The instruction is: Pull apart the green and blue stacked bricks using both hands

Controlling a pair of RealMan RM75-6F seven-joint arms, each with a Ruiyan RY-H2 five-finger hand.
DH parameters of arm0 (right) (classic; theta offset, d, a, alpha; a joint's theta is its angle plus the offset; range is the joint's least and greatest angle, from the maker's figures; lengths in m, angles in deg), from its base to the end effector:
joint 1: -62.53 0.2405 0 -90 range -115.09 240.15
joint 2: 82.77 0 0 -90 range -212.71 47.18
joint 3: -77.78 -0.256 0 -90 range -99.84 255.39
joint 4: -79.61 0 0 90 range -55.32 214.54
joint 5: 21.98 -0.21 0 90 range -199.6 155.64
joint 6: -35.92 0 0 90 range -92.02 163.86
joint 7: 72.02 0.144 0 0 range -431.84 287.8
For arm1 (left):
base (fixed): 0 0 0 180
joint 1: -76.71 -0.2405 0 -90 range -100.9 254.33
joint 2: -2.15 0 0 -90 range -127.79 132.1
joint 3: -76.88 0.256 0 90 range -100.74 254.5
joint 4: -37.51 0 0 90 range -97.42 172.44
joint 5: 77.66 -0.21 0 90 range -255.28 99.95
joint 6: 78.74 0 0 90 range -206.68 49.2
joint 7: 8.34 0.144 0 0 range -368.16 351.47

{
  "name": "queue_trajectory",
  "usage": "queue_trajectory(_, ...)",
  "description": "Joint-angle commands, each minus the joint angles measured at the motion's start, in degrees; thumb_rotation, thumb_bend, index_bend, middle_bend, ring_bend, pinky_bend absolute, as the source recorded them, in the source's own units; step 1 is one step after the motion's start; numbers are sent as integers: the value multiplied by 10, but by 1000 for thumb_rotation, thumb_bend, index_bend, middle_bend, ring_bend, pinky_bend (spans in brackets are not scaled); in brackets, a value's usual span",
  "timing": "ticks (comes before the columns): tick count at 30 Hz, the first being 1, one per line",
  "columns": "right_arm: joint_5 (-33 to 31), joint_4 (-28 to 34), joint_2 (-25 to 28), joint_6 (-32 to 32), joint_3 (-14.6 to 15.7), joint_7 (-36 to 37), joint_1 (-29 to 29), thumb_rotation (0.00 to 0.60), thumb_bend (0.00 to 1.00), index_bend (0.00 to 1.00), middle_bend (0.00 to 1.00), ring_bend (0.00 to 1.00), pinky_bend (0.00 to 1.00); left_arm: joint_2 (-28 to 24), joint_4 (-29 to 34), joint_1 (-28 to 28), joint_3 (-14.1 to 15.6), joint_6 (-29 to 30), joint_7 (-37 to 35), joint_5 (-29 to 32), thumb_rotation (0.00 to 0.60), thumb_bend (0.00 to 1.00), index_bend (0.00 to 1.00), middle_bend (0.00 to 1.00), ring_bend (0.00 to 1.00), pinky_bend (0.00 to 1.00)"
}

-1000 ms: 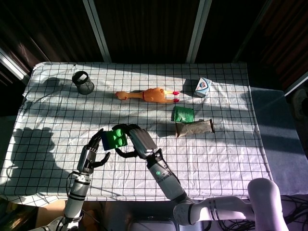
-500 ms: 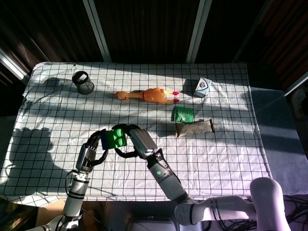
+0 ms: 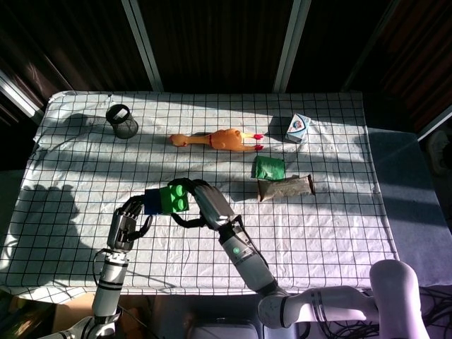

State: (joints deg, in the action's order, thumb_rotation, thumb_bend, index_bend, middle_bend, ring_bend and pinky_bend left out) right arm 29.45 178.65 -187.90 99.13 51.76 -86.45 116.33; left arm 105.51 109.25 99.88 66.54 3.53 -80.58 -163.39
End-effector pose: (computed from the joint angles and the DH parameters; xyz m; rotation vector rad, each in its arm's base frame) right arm 0.0396 -0.3099 -0.0396 1.6624 -1.5064 1.5627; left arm -0.1927 0.2766 -0.0180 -0.6821 -2.0080 -2.2190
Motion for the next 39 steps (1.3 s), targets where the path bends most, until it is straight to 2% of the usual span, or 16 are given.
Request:
queue_trajectory(1,2,0,4,2,-1,3,-2,600,306,841,585,307,217,-2,1,-3,-3,0,-1,5,600,677,810,766,377,265)
queue_trajectory(11,11,12,52,6,-12,35,-27,600,306,841,585,307,217,-29,-16,-23,-15,4,-21,25,600,680,812,768,383,316)
queue_trajectory(15,18,8,84,2,-4,45,-45,600,306,841,585,307,217,-51,-31,-39,-16,13,-18,31,600,680,812,768,383,318)
queue_trajectory(22,35,-41,126,-19,63,37,-78,600,306,841,584,307,217,-87,-94,-74,11,20,49,32,600,680,812,771,382,290)
queue_trajectory(26,47,-92,116,-46,113,39,-90,600,305,836,584,307,217,-71,-162,-87,36,7,110,31,600,679,811,772,381,231)
queue_trajectory(30,68,-132,95,-59,144,31,-92,600,305,814,584,306,217,-52,-208,-89,57,-8,136,20,600,679,808,769,377,181)
queue_trajectory(33,81,-155,83,-63,161,17,-93,600,305,767,584,306,216,-44,-216,-89,65,-21,142,16,600,679,799,764,369,152)
queue_trajectory(35,79,-163,79,-74,169,8,-93,600,306,702,580,303,216,-36,-216,-87,64,-28,144,17,600,682,789,758,369,148)
queue_trajectory(39,67,-167,81,-92,178,-22,-89,600,306,578,512,256,198,-22,-222,-76,67,-32,168,4,600,663,736,721,360,143)
